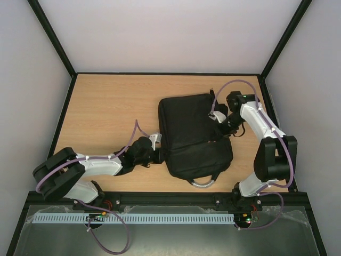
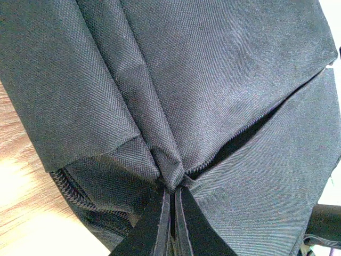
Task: Pack the student bag
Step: Zip the student bag at the center of the board, then reset both arms
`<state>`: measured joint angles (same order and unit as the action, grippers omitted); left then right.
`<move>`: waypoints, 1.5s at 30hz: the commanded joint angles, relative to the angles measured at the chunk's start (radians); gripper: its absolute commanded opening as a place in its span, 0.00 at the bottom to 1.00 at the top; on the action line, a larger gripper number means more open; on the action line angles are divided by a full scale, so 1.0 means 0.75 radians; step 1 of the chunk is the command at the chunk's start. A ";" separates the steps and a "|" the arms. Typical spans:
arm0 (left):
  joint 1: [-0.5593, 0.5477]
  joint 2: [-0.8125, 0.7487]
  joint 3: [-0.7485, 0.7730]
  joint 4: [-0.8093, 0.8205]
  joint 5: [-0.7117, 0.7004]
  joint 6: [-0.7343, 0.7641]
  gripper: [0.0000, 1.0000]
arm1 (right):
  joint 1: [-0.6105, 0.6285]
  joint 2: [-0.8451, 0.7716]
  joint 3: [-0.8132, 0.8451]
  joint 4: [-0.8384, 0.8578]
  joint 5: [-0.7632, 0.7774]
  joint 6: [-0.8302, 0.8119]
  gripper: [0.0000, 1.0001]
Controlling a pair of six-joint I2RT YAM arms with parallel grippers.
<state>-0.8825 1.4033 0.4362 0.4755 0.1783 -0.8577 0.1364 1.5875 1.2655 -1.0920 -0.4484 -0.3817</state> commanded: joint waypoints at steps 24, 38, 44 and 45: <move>0.053 -0.174 0.127 -0.513 -0.147 0.195 0.50 | -0.327 -0.103 0.094 -0.072 0.122 -0.198 0.37; 0.326 -0.365 0.733 -1.292 -0.351 0.737 0.89 | -0.327 -0.470 0.105 0.340 -0.102 0.111 0.87; 0.395 -0.331 0.881 -1.339 -0.457 0.733 0.99 | -0.327 -0.672 -0.105 0.720 -0.204 0.369 0.99; 0.398 -0.335 0.886 -1.334 -0.502 0.714 0.99 | -0.327 -0.700 -0.141 0.744 -0.225 0.393 0.99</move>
<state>-0.5934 1.1431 1.0615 -0.4465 -0.1116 -0.3412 -0.1055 1.1282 1.2461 -0.6891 -0.5182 -0.2195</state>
